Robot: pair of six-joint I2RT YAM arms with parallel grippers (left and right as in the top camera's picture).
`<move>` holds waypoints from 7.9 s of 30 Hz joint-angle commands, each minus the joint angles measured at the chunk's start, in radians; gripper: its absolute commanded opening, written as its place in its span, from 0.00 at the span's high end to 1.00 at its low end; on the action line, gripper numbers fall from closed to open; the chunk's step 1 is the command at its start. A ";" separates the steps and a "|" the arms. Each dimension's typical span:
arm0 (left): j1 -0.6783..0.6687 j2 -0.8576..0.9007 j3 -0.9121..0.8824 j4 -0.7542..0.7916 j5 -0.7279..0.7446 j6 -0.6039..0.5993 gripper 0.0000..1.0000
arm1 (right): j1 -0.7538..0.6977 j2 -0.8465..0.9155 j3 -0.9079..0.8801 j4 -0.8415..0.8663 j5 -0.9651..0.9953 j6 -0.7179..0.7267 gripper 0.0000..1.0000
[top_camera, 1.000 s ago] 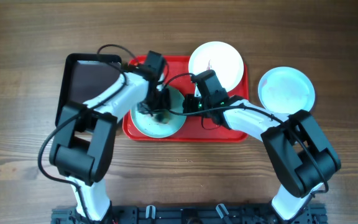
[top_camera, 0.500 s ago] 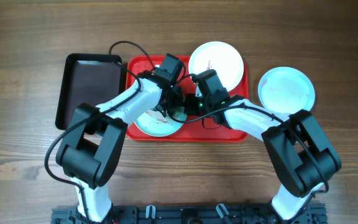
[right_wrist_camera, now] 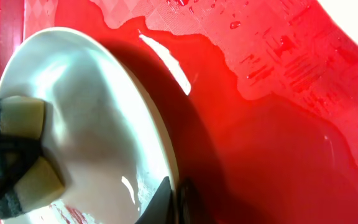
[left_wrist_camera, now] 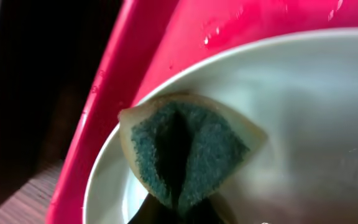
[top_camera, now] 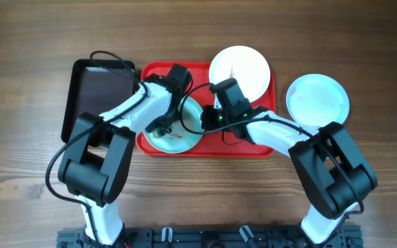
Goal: Clean dirty plates on tray and stack at the side
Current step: 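Scrub the plate with the sponge while the right gripper pins its rim, then continue wiping the plate surface with the sponge in circular strokes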
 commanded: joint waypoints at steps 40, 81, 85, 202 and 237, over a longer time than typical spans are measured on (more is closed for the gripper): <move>-0.094 0.065 -0.256 0.243 -0.314 -0.241 0.96 | -0.015 0.024 0.008 -0.003 0.005 0.016 0.96; 0.084 0.063 -0.132 0.504 0.734 0.318 0.96 | -0.015 0.024 0.008 -0.006 -0.003 0.016 0.96; 0.092 0.063 -0.132 0.468 0.411 0.156 0.96 | -0.015 0.024 0.008 -0.006 -0.003 0.016 0.96; 0.119 0.063 -0.132 0.122 0.072 0.014 0.96 | -0.016 0.024 0.008 -0.005 -0.021 0.013 0.96; -0.069 0.063 -0.132 0.191 0.752 0.592 0.96 | -0.016 0.024 0.008 -0.002 -0.021 0.013 0.96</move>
